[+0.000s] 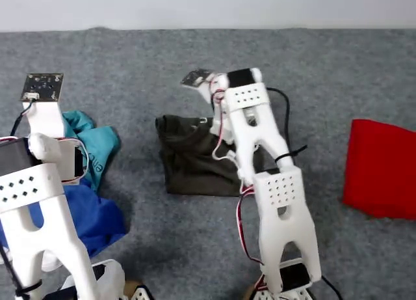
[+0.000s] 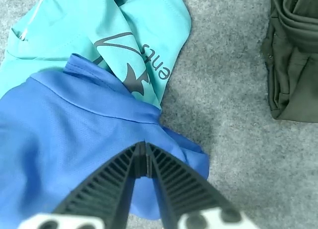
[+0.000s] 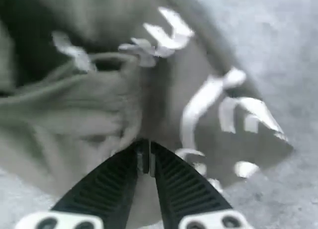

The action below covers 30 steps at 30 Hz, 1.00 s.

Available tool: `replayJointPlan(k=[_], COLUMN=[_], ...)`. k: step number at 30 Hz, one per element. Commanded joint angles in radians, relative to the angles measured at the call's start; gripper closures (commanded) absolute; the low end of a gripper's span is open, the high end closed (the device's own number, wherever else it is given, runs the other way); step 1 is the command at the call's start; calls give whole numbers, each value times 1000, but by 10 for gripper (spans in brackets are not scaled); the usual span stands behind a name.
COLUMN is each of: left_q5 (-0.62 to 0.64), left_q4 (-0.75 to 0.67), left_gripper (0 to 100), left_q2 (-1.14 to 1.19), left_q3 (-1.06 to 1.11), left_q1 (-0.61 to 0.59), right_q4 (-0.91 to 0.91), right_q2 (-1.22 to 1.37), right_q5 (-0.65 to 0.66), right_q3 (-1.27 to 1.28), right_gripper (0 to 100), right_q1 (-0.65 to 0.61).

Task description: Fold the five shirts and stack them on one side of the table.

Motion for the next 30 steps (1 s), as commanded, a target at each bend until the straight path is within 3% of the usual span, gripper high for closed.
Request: replayJointPlan(k=[1, 11, 15, 22, 26, 30], left_q5=[-5, -5, -5, -5, -5, -5], left_q4=[8, 8, 8, 6, 6, 3], left_gripper=[994, 994, 994, 994, 994, 994], left_q2=[-29, -29, -29, -29, -29, -29], left_q3=[-4, -8, -8, -10, -12, -45], left_q1=[-2, -2, -2, -2, -8, -144], right_q4=[51, 50, 42, -105, -110, -19], right_q2=[-41, -389, -503, -423, -335, -309], right_q5=[2, 3, 6, 20, -9, -48], right_q3=[-48, 339, 404, 394, 394, 394], right_gripper=[989, 989, 989, 989, 989, 989], right_q1=[-81, -242, -234, -102, -133, -229])
